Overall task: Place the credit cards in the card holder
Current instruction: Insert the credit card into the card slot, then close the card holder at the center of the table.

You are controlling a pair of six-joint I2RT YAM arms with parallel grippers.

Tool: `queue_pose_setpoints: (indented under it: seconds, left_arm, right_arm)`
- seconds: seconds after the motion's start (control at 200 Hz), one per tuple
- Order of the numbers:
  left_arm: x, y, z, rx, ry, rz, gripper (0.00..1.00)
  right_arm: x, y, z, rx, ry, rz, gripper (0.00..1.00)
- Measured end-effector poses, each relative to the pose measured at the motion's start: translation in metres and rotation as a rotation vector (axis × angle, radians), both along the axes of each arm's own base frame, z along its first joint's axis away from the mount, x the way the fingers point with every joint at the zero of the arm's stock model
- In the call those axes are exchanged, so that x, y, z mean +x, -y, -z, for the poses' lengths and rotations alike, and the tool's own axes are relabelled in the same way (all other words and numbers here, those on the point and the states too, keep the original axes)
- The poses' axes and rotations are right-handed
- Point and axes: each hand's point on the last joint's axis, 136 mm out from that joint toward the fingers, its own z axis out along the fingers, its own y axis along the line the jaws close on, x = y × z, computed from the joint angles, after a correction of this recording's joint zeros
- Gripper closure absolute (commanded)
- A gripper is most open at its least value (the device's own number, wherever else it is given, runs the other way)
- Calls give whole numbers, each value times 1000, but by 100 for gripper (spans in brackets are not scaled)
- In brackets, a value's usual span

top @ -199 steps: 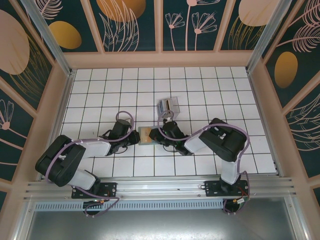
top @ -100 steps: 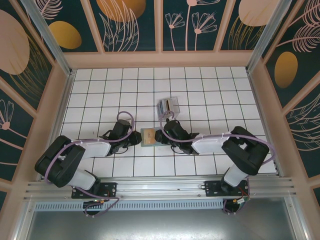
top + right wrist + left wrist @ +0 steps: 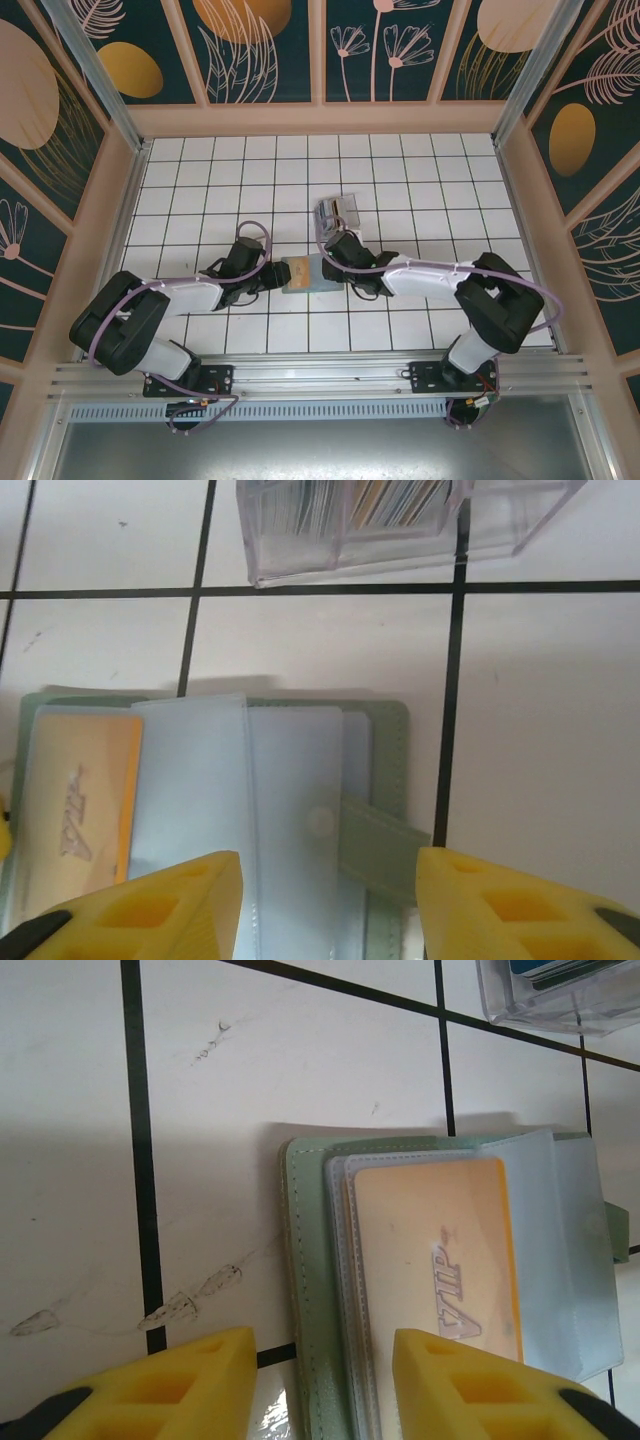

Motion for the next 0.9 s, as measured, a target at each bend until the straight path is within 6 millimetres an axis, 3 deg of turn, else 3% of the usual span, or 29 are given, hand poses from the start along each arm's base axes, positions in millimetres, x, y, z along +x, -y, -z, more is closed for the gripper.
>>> queue_pose_setpoints:
  seconds: [0.215,0.45,0.621,0.761,0.901]
  left_arm:
    - [1,-2,2,15,-3,-6,65]
    - [1,-3,3,21,-4,-9,67]
    - [1,-3,4,25,-5,-11,67]
    - [2,-3,4,25,-5,-12,68]
    - [1,-4,4,26,-5,-12,68]
  right_arm:
    - [-6,16,24,-112,-54,-32,52]
    - [12,37,26,-114,-81,-27,52]
    - [24,53,26,-117,-78,39,64]
    - [23,64,28,-106,-72,106,71]
    - [21,78,16,-79,-39,170,72]
